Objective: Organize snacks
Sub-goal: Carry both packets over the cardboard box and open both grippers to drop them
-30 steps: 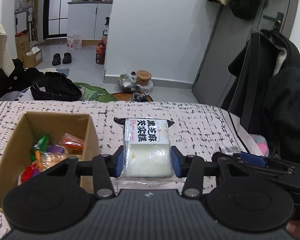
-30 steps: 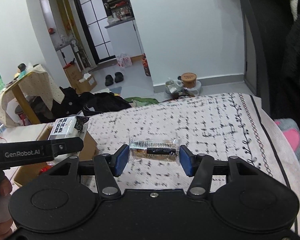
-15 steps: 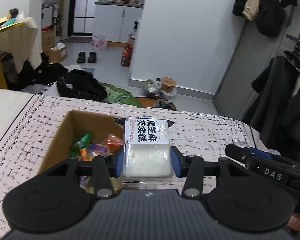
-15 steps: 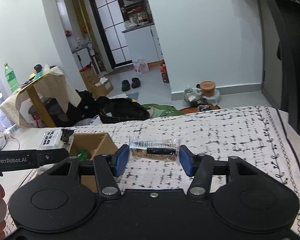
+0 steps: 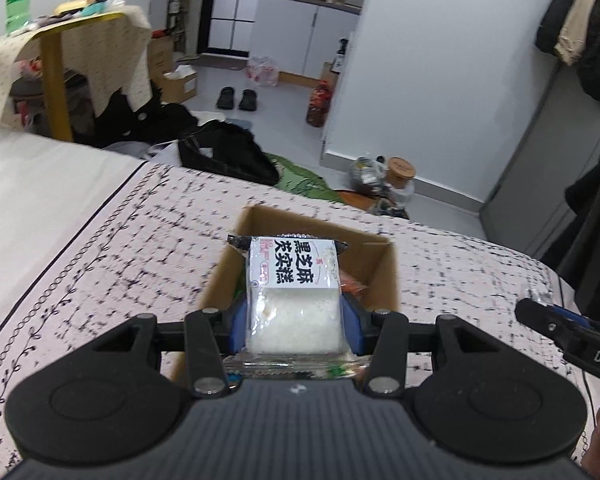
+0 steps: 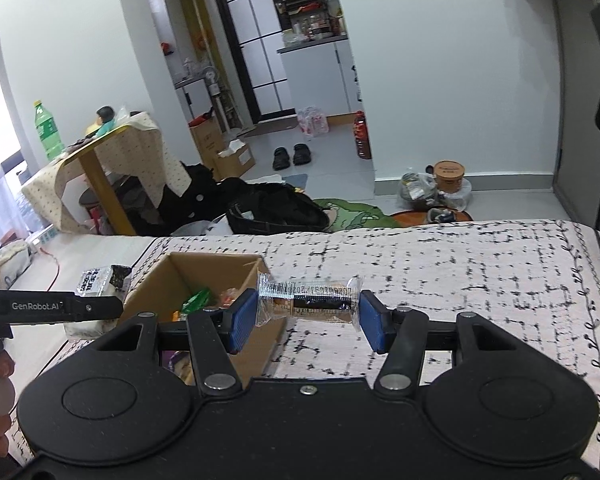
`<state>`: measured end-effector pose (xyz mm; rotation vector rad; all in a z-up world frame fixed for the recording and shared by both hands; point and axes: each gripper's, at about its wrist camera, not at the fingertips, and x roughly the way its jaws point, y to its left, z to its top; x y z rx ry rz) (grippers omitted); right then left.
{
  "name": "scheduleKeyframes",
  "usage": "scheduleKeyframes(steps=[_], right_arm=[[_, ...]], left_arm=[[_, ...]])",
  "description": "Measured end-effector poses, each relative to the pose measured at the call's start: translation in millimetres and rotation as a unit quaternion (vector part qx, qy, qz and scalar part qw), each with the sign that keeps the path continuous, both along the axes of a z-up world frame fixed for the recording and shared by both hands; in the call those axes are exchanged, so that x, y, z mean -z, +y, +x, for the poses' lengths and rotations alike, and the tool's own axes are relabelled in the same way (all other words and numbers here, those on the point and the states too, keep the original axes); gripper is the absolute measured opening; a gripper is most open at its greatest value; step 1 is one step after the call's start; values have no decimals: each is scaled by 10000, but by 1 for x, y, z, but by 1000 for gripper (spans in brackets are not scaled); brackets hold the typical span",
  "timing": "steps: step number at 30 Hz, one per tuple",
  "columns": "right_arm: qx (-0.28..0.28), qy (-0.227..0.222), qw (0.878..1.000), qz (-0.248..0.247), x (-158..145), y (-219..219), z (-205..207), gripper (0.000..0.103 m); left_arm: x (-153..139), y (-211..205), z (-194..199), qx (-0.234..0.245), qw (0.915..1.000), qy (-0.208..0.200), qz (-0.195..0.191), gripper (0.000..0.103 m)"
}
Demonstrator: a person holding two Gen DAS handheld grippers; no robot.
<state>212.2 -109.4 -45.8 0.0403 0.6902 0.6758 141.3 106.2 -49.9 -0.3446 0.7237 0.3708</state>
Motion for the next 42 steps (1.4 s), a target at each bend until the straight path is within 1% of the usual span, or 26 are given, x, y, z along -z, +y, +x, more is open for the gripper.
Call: scheduleKeyframes(steps=[4, 7, 11, 15, 19, 20, 21, 23, 25, 27, 29, 32, 35, 41, 42], right_arm=[[-262, -2, 9997, 15, -2, 15, -3, 53], [-438, -19, 9990, -10, -3, 26, -4, 54], [-633, -26, 9980, 5, -7, 40, -7, 54], [-866, 25, 9962, 54, -9, 53, -11, 54], [-1126, 43, 9936, 45, -10, 66, -17, 54], [-1214, 60, 9926, 62, -10, 67, -19, 56], [-1323, 93, 9911, 102, -11, 68, -21, 59], [-1500, 137, 9885, 97, -11, 72, -26, 62], [-1553, 113, 9878, 101, -13, 70, -30, 64], [-1472, 98, 9890, 131, -15, 64, -29, 67], [-1273, 144, 9916, 188, -16, 55, -25, 69], [-965, 257, 9946, 287, -15, 41, -17, 69], [-726, 292, 9966, 255, -11, 29, -14, 69], [-559, 446, 9970, 283, -1, 10, -15, 69], [-548, 453, 9971, 287, 0, 8, -15, 69]], left_arm=[[3, 9, -4, -4, 9999, 60, -137, 47], [1, 10, -7, -101, 9999, 53, -28, 50], [-3, 17, -9, -185, 9998, 56, -94, 52], [-8, 24, -15, -308, 9995, 37, -83, 56], [-13, 32, -21, -382, 9992, 19, -63, 63], [-13, 33, -22, -402, 9992, 16, -58, 63], [-13, 35, -23, -417, 9991, 15, -55, 64], [-15, 38, -25, -443, 9990, 27, -56, 65], [-15, 39, -27, -456, 9989, 31, -72, 65], [-15, 39, -27, -468, 9989, 29, -81, 66], [-14, 40, -28, -478, 9988, 25, -104, 67], [-12, 38, -29, -486, 9987, 12, -133, 69], [-11, 35, -28, -457, 9988, 23, -147, 69], [-9, 25, -27, -389, 9991, 52, -139, 73], [-9, 23, -27, -364, 9992, 59, -142, 75]])
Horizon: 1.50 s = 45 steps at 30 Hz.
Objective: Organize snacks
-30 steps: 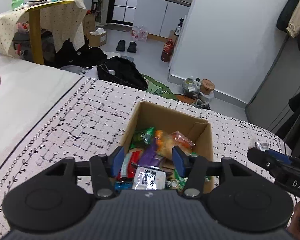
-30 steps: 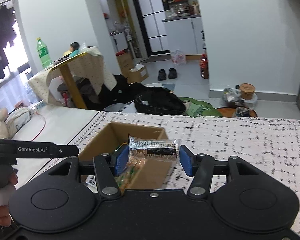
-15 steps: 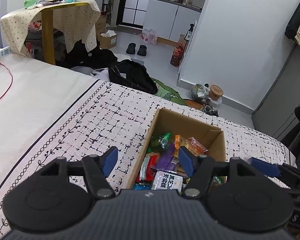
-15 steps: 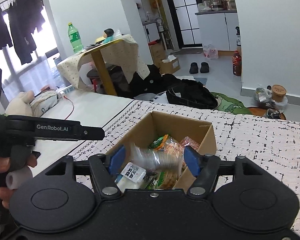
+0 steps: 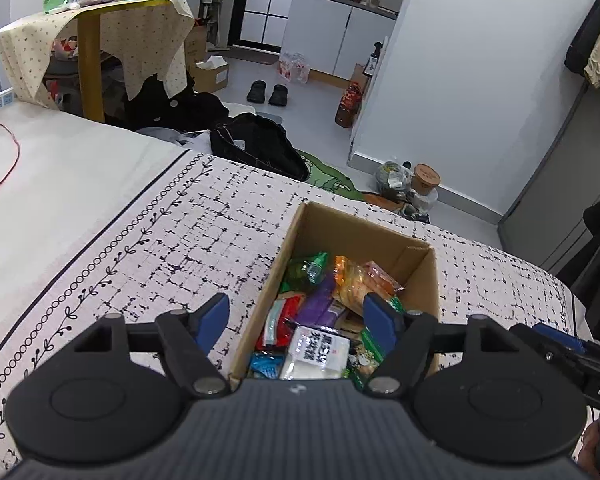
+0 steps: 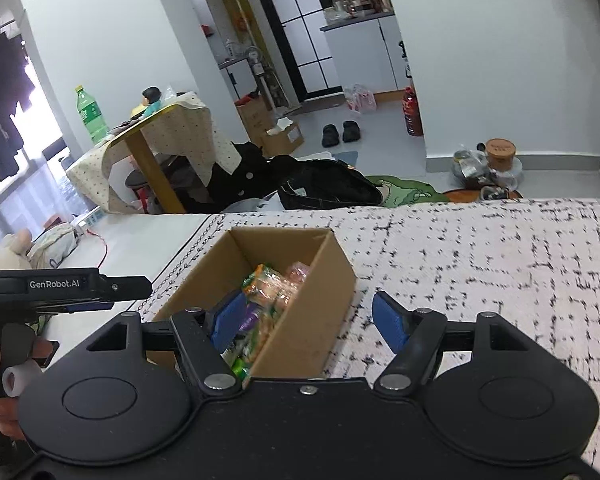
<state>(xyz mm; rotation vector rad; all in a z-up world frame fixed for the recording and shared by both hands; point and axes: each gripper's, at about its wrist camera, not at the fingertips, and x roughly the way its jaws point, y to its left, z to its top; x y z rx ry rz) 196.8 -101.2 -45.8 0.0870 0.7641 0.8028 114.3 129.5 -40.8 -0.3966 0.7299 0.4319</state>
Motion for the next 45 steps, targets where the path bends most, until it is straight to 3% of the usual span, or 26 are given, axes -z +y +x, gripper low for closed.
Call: scheduleKeyframes(steps=[6, 17, 33, 45], right_arm=[[31, 28, 10000, -34, 1, -18, -2, 69], [423, 152, 9990, 26, -13, -62, -4, 74], [665, -120, 9977, -105, -73, -98, -34, 92], [608, -278, 9977, -84, -107, -102, -67, 102]], left_arm=[[2, -17, 5, 176, 9998, 130, 14, 83], [-1, -57, 7, 580, 9976, 366, 74, 88], [-51, -86, -26, 1006, 9949, 36, 74, 103], [-86, -97, -58, 1310, 9912, -160, 76, 103]])
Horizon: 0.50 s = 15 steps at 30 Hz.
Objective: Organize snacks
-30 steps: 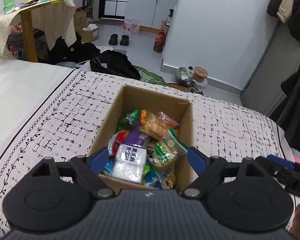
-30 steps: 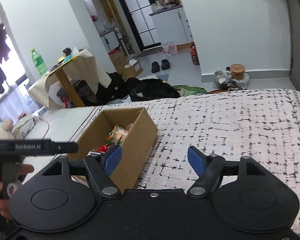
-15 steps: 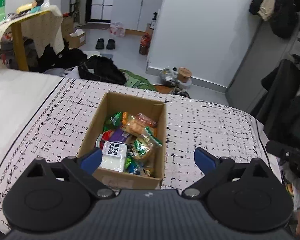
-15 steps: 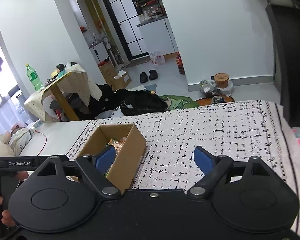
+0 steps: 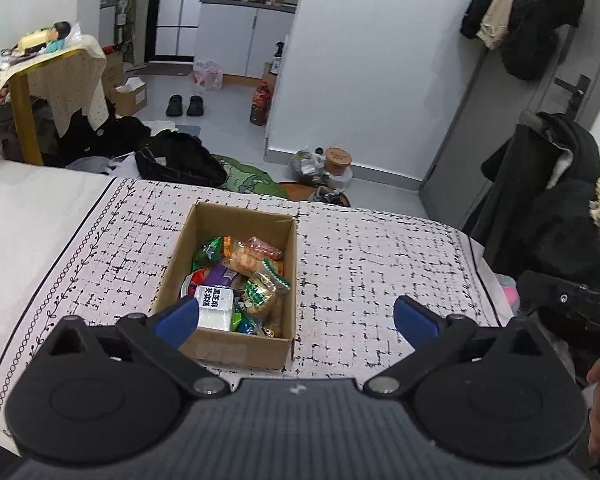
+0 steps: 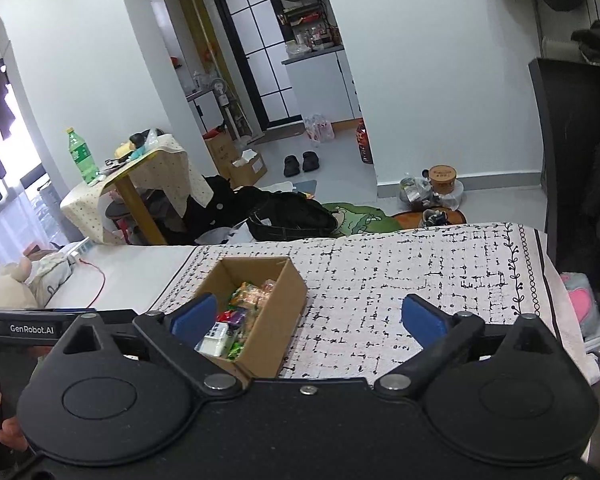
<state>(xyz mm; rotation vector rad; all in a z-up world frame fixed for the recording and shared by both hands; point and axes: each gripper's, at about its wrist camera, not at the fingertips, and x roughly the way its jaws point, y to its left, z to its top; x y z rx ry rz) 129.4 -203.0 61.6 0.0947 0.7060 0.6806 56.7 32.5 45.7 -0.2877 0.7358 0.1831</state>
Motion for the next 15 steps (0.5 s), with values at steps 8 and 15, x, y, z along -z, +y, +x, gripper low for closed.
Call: scheduleKeyframes(steps=[8, 15], right_arm=[[-32, -63, 10000, 5, -16, -2, -28, 103], [-29, -115, 9999, 47, -28, -6, -49, 103]], left_arm=[[-16, -13, -23, 355, 9992, -78, 143, 103], [-25, -14, -46, 427, 9988, -128, 213, 103]])
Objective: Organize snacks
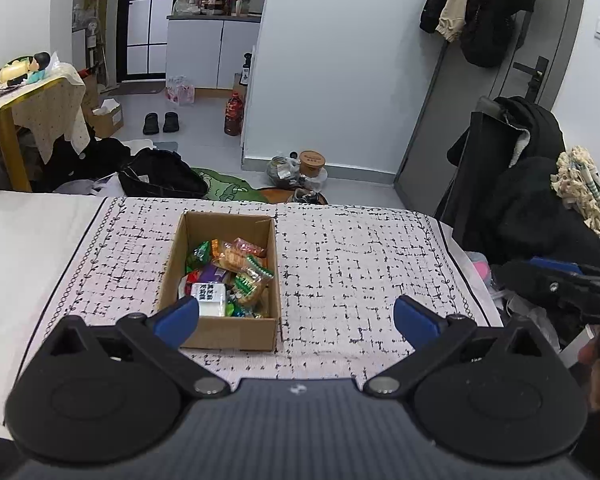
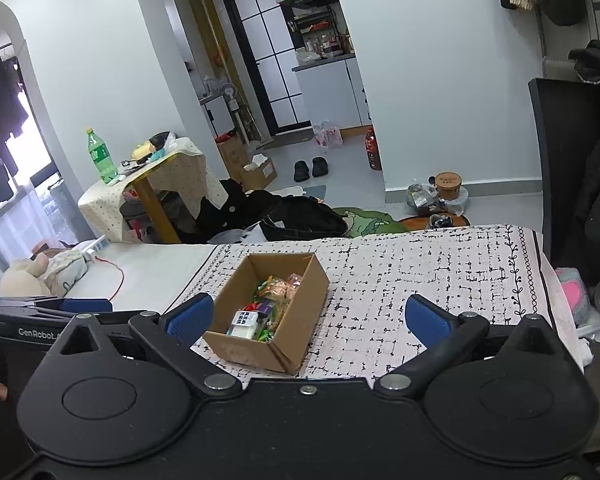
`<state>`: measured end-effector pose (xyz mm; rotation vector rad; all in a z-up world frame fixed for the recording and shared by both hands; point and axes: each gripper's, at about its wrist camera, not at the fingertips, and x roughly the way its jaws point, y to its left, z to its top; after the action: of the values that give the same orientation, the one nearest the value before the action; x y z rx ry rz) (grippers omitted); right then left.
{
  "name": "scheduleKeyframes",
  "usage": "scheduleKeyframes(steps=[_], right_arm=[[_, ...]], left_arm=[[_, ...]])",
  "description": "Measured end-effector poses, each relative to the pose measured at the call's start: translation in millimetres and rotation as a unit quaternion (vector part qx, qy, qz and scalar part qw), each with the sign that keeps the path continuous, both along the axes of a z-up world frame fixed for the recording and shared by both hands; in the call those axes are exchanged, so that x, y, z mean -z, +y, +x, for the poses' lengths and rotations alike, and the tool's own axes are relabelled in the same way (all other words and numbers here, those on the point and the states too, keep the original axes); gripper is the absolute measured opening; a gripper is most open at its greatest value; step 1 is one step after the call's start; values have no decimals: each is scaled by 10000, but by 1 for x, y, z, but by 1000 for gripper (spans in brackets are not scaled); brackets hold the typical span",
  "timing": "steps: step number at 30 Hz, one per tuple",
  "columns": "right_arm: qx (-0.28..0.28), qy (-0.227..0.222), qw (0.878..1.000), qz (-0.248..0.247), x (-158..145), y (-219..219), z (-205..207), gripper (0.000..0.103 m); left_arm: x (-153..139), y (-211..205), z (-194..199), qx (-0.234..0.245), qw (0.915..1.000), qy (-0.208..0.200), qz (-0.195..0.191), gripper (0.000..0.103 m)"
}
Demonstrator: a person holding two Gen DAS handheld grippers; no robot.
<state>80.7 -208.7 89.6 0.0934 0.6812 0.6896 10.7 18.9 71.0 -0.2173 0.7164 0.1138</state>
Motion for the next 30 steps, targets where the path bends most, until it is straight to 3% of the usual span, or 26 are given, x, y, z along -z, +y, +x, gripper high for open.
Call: scheduleKeyframes(steps=[16, 30], right_arm=[[-133, -178, 9997, -114, -22, 10, -42, 103], [302, -236, 9987, -322, -27, 20, -56, 103]], left_arm=[[-27, 2, -47, -45, 9994, -196, 275, 103], [-41, 9, -67, -225, 9990, -353, 175, 103]])
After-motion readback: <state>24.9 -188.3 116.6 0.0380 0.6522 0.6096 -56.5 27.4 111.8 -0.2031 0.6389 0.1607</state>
